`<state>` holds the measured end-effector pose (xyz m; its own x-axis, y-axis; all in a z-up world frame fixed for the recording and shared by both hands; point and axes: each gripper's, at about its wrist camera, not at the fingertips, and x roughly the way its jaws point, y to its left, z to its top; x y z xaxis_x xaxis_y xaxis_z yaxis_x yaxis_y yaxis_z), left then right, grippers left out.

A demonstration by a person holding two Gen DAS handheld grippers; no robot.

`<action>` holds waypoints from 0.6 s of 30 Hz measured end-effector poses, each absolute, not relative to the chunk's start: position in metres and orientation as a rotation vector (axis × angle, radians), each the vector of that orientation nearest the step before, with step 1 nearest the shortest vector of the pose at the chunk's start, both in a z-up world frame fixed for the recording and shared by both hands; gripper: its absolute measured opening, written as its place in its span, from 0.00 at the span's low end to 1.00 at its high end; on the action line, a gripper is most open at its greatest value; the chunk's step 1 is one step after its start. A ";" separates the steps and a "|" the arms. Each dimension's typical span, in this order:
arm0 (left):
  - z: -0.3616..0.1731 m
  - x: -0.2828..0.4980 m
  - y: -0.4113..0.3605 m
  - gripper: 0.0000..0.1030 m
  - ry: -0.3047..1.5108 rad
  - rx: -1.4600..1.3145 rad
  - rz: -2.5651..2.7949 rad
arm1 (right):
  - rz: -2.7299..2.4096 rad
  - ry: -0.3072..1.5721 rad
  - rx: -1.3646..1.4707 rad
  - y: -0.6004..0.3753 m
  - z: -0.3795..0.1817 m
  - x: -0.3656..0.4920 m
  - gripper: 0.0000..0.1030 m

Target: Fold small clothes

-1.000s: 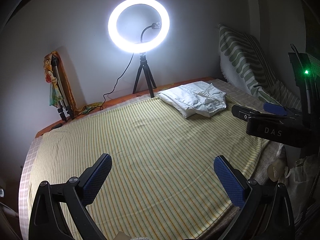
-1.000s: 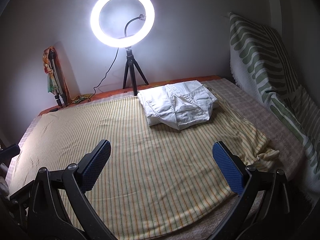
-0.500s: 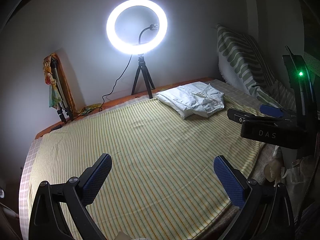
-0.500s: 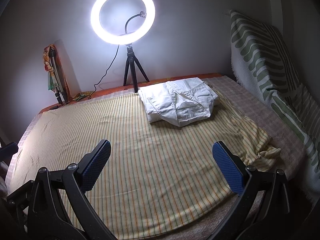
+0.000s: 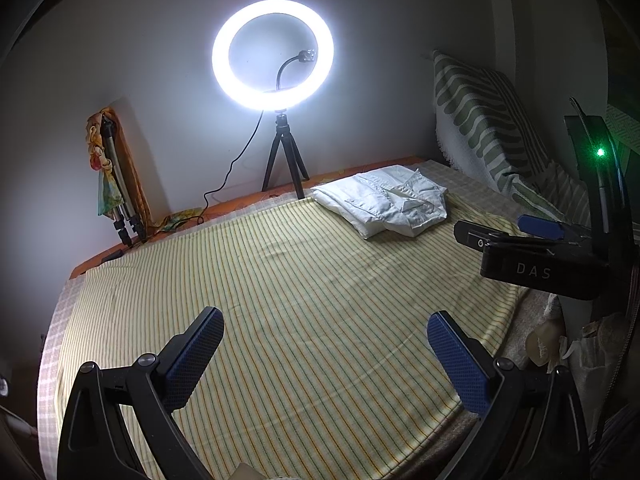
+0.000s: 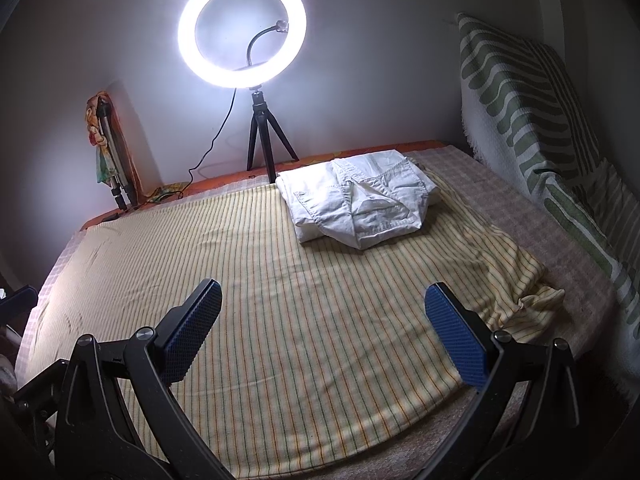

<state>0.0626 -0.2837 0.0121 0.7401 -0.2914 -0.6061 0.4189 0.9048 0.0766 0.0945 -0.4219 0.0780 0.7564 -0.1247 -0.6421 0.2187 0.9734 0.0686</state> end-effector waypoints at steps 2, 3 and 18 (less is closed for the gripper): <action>0.012 0.062 -0.283 1.00 0.625 0.215 -0.392 | -0.187 0.688 0.144 -0.422 0.078 0.095 1.00; 0.012 0.062 -0.284 1.00 0.625 0.213 -0.392 | -0.187 0.687 0.146 -0.423 0.078 0.095 1.00; 0.014 0.063 -0.286 1.00 0.619 0.218 -0.395 | -0.184 0.690 0.156 -0.424 0.077 0.092 1.00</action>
